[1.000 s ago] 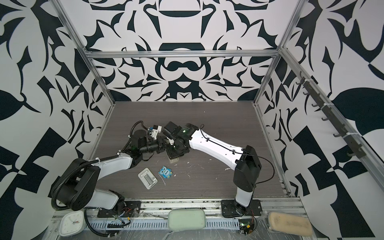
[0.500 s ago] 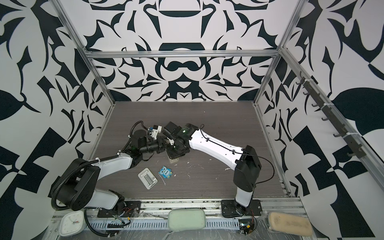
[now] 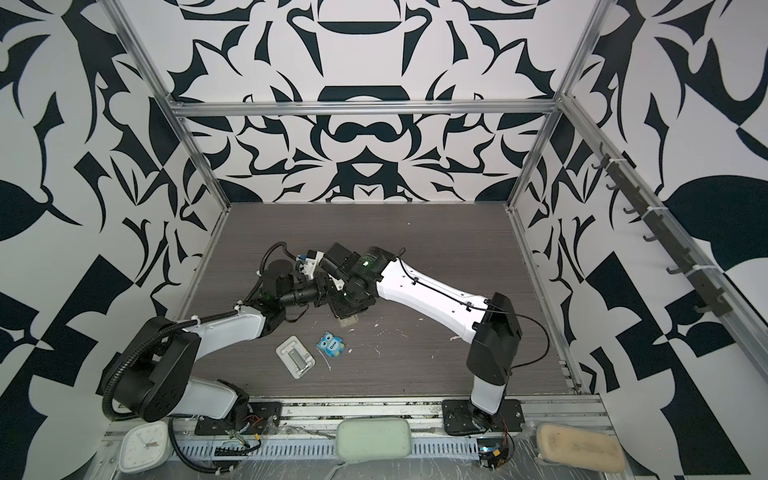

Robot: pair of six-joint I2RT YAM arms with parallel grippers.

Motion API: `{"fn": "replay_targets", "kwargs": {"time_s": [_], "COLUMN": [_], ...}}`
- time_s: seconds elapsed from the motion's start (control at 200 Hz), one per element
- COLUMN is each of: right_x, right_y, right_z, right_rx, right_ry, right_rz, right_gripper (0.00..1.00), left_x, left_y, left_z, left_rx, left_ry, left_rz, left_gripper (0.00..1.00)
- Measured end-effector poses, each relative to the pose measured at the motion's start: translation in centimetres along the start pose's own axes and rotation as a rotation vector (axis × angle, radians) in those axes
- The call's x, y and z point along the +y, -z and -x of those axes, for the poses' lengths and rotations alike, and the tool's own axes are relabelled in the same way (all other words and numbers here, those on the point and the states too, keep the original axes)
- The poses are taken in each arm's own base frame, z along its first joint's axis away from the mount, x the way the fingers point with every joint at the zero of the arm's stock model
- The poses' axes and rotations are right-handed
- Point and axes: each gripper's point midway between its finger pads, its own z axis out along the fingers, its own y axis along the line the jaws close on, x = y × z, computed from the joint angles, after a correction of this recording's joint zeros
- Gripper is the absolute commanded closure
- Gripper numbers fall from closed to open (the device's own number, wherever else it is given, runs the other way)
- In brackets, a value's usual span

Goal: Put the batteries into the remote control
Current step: 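Insert the battery end into the compartment beside the first battery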

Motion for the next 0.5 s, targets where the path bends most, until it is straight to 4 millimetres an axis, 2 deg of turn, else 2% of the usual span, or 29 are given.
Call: {"fn": "replay_targets", "kwargs": {"time_s": [0.17,0.5], "right_x": [0.6,0.4], "right_y": [0.4,1.1], "right_z": [0.1,0.5], "right_rx": [-0.009,-0.028], "right_ry": [0.014,0.053], "right_rz": [0.007,-0.022], "right_gripper": [0.69,0.67], "left_x": [-0.1,-1.1], "left_y": [0.0,0.3], "left_z": [0.0,-0.1], "left_rx": [0.000,0.001], "left_ry": [-0.001,-0.017], "left_rz": [-0.004,-0.025], "left_gripper": [1.00,1.00]}}
